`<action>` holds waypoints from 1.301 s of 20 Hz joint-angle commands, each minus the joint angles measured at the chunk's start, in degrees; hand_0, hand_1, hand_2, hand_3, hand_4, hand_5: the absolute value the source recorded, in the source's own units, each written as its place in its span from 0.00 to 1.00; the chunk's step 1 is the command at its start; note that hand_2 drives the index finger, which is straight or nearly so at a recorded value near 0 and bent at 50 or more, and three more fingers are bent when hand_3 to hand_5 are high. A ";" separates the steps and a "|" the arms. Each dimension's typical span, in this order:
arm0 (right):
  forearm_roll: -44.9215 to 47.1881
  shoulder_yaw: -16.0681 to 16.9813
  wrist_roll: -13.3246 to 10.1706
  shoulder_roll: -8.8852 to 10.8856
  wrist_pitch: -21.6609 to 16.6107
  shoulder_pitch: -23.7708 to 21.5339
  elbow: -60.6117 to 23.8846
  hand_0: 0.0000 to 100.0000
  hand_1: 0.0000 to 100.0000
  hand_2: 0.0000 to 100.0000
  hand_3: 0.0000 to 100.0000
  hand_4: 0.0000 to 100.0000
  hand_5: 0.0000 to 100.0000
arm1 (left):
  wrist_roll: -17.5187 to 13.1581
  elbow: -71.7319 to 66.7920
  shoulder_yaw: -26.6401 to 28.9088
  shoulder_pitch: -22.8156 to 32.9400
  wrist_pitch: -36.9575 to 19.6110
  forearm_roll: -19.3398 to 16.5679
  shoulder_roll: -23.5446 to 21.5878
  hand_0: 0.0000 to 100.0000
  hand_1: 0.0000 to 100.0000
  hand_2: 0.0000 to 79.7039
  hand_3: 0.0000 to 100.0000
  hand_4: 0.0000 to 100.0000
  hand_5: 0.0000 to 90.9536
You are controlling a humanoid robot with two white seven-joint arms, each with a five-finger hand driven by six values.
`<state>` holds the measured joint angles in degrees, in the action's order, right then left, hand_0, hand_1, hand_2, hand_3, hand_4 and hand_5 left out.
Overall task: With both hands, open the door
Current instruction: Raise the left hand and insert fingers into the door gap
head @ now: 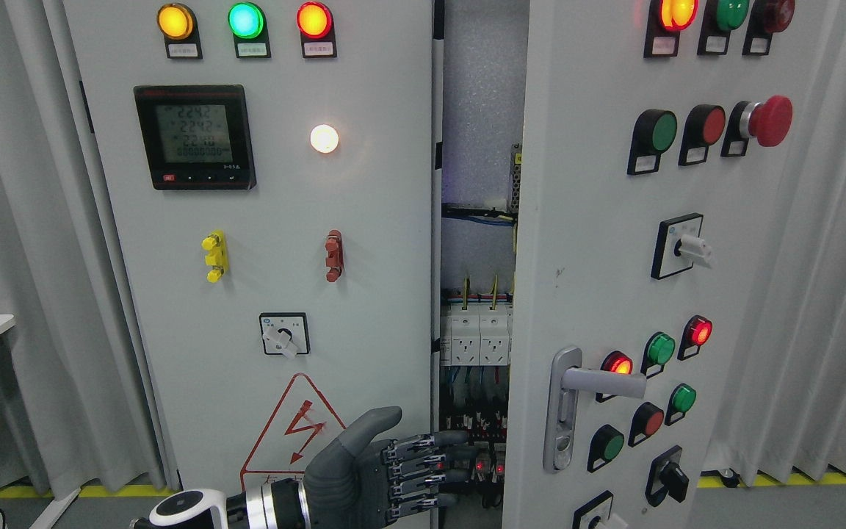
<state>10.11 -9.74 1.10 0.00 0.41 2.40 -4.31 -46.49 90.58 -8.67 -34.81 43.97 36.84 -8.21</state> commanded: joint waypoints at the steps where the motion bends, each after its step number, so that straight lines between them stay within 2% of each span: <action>1: 0.00 -0.02 0.04 0.00 0.03 -0.02 0.00 0.22 0.00 0.00 0.00 0.00 0.00 | 0.08 -3.21 -0.03 -7.10 0.85 0.51 5.12 0.29 0.00 0.03 0.03 0.03 0.00; 7: 0.00 -0.02 0.04 0.00 0.03 -0.02 0.00 0.22 0.00 0.00 0.00 0.00 0.00 | 0.17 -4.62 -3.19 -11.33 -0.46 1.04 4.69 0.29 0.00 0.03 0.03 0.03 0.00; 11: 0.00 -0.02 0.04 0.00 0.03 -0.02 0.00 0.22 0.00 0.00 0.00 0.00 0.00 | 1.14 -8.13 -6.62 -14.31 -5.02 0.86 3.90 0.29 0.00 0.03 0.03 0.03 0.00; 14: 0.00 0.07 0.04 0.00 0.03 -0.02 0.00 0.22 0.00 0.00 0.00 0.00 0.00 | 1.31 -10.60 -6.80 -16.95 -6.36 0.95 3.20 0.29 0.00 0.03 0.03 0.03 0.00; 20: 0.00 -0.02 0.04 0.00 0.03 0.06 0.00 0.22 0.00 0.00 0.00 0.00 0.00 | 1.23 -9.20 -6.10 -18.36 -4.87 1.65 3.37 0.29 0.00 0.03 0.03 0.03 0.00; 22: 0.00 -0.02 0.04 0.00 0.03 -0.02 0.00 0.22 0.00 0.00 0.00 0.00 0.00 | 1.31 -8.06 -5.57 -20.46 -1.98 2.00 3.72 0.29 0.00 0.03 0.03 0.03 0.00; 26: 0.00 -0.02 0.04 0.00 0.03 -0.02 0.00 0.22 0.00 0.00 0.00 0.00 0.00 | 1.32 -9.28 -2.41 -28.01 -1.26 2.09 3.81 0.29 0.00 0.03 0.03 0.03 0.00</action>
<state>10.11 -9.75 1.10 0.00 0.41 2.40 -4.31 -45.14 82.87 -13.13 -55.86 41.87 38.49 -4.83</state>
